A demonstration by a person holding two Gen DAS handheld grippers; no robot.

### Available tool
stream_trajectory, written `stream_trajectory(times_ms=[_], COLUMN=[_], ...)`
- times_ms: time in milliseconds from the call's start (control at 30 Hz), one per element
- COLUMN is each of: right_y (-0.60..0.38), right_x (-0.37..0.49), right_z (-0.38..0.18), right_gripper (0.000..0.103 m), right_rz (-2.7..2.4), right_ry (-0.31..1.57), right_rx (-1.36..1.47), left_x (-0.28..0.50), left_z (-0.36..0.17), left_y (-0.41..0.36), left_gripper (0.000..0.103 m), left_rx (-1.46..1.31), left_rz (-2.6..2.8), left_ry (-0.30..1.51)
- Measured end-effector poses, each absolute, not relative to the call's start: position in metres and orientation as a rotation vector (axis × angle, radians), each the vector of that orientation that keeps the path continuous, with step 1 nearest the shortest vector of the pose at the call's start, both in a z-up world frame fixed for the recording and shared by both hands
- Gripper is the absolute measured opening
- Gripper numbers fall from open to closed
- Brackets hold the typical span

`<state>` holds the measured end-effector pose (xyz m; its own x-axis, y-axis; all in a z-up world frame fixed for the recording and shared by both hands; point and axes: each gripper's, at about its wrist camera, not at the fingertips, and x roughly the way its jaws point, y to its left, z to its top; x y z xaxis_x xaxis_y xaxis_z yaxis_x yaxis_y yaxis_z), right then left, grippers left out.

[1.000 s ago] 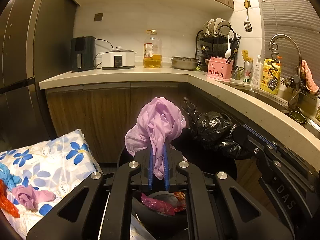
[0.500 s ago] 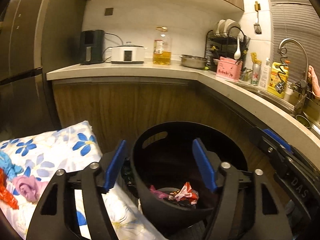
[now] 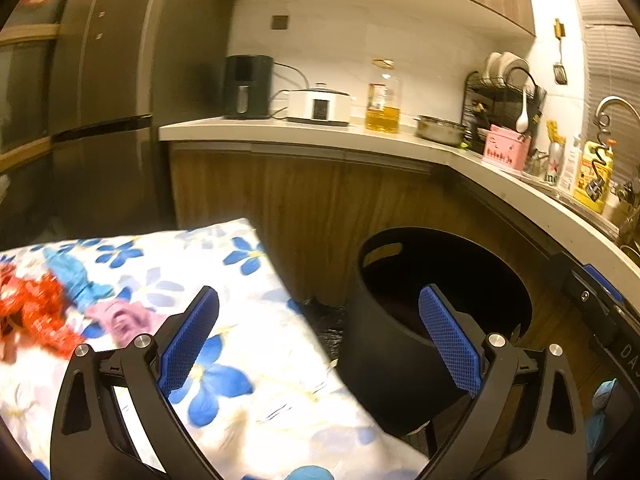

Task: Collect trash
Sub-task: 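Move both tools back over the table of trash, then grasp the red-white plastic bag with the left tool while the right tool grasps the pink glove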

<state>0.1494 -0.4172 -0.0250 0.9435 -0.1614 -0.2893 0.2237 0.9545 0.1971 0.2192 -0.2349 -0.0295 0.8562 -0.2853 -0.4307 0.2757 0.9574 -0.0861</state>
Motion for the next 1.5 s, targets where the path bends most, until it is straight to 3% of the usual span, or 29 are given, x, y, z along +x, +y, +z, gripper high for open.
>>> stream_trajectory(times_ms=[767, 1500], right_y=[-0.31, -0.171], right_x=[0.139, 0.241], right_z=[-0.036, -0.077], right_gripper=[0.077, 0.077], right_rz=[-0.084, 0.12], right_ry=[0.271, 0.421], right_rx=[0.196, 0.077], left_x=[0.164, 0.162], left_z=[-0.042, -0.058], left_y=[-0.098, 0.007], left_gripper=[0.097, 0.097], left_rx=[-0.072, -0.152], left_rz=[0.011, 0.202], left_ry=[0.42, 0.427])
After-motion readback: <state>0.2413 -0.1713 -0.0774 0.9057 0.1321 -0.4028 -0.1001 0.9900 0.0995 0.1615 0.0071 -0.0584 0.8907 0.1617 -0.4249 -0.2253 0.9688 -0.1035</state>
